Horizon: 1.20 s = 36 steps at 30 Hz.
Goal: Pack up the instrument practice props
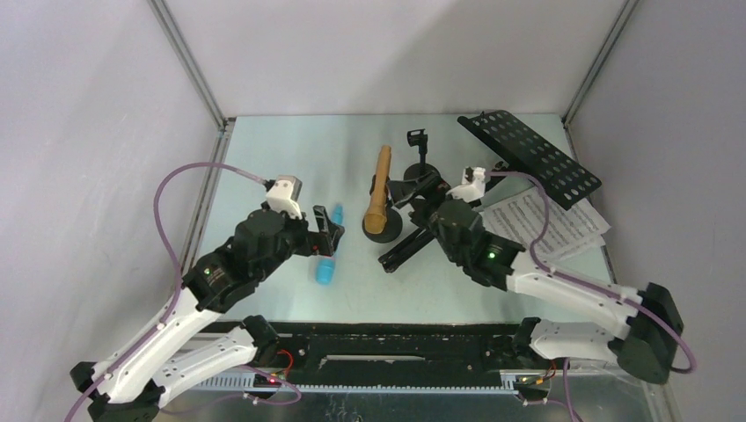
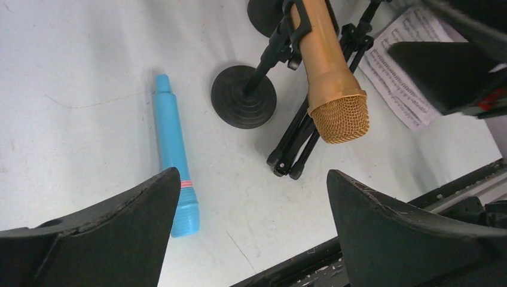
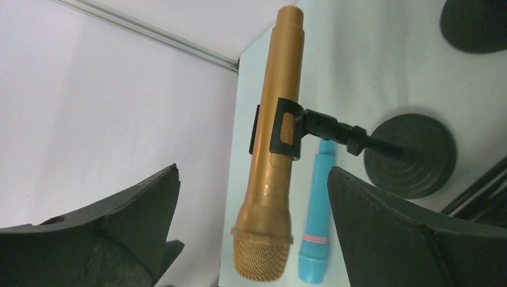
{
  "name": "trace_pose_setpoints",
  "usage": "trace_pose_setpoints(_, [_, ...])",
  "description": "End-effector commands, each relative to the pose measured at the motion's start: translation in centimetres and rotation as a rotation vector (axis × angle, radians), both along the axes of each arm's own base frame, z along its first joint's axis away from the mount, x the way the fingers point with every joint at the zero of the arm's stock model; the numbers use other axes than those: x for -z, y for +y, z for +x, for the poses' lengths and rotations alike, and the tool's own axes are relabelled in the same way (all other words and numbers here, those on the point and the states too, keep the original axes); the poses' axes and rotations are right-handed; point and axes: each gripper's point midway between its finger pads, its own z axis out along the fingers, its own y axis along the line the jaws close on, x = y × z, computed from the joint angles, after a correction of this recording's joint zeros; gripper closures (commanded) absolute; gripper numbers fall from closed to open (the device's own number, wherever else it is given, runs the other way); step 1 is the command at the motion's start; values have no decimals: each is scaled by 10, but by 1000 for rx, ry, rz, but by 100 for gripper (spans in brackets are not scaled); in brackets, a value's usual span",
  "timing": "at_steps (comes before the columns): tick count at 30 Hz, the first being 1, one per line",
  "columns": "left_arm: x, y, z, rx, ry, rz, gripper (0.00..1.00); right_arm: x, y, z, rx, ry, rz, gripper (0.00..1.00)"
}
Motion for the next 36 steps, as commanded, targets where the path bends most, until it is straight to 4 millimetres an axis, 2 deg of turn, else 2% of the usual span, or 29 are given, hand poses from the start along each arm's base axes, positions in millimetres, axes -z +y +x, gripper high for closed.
trace_pose_setpoints(1, [-35,-2,8,-23,-60,-53,0,-2,-36,-10,7,-84,-169,0])
trace_pose_setpoints(7, [-40,-7,12,-32,-43,-68,0,25,-68,-13,-88,-134,-377,0])
trace_pose_setpoints(11, [-54,-21,14,9,-41,-110,0,42,-82,-13,-164,-211,-487,0])
trace_pose_setpoints(15, [-67,-44,22,51,-19,-125,0,54,-74,-20,-331,-338,-559,3])
trace_pose_setpoints(19, [-69,-70,35,84,19,-101,0,57,-66,-23,-402,-428,-589,3])
trace_pose_setpoints(24, [-51,-93,47,91,90,-32,3,59,-64,-16,-417,-453,-605,3])
trace_pose_setpoints(31, [-21,-112,50,97,159,20,7,58,-67,2,-416,-499,-607,4])
trace_pose_setpoints(36, [-1,-120,62,82,185,61,12,62,-58,9,-472,-569,-629,2])
